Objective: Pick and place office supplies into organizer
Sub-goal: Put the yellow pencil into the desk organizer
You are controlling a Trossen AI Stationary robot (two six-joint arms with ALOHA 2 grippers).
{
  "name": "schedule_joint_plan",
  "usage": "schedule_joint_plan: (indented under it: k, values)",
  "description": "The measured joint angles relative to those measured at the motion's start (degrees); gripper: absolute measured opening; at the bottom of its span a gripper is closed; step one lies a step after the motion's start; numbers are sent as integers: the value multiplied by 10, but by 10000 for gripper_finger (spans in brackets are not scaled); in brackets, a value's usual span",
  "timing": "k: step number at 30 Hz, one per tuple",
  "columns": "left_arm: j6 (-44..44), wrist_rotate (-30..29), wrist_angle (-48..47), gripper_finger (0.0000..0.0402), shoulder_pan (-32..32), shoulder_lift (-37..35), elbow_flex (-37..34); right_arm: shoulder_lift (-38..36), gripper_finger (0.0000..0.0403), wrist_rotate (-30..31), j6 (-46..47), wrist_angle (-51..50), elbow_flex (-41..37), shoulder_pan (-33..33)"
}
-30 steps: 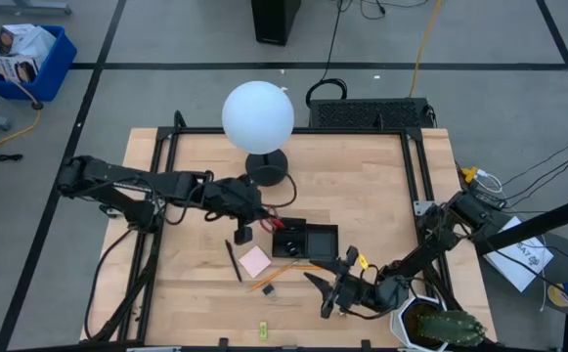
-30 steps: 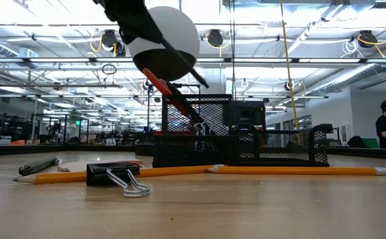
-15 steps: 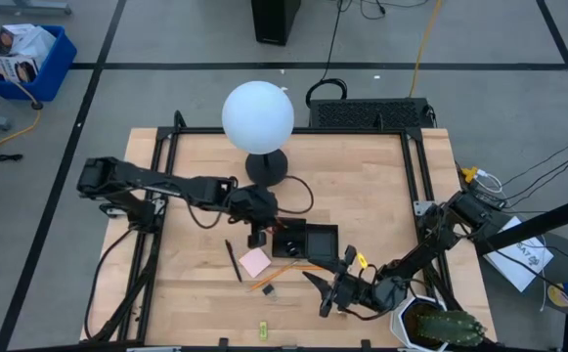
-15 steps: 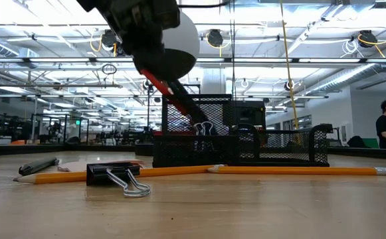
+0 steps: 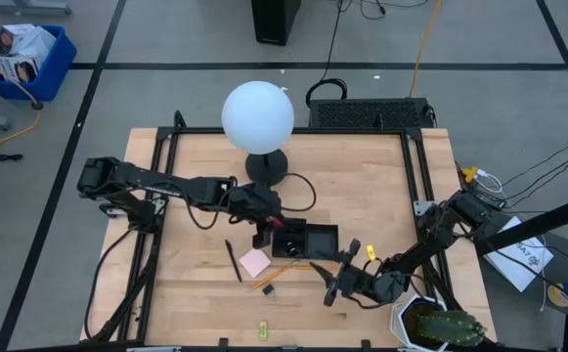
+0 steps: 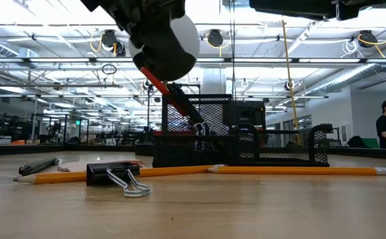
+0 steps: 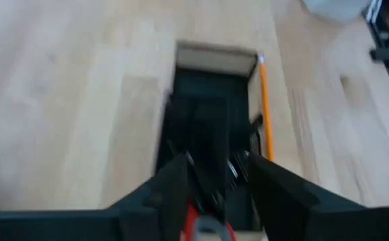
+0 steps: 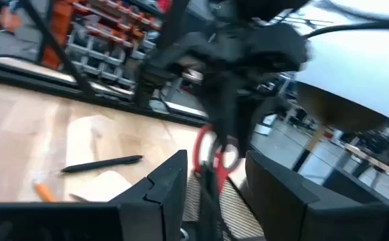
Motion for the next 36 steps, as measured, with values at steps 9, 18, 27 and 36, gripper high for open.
schedule_joint_plan:
  k: [9,18,27,36]
  values:
    - [-2,13,28,235,-27,-22,0,-59,144,-11,174,-54,-100,20]
    - [-2,13,101,239,-80,-58,1,-113,144,-230,441,-170,-204,-3]
    - [19,-12,92,239,-120,-80,0,-113,144,-316,477,-194,-220,7]
    - [19,-14,96,239,-135,-79,0,-113,144,-320,607,-297,-219,20]
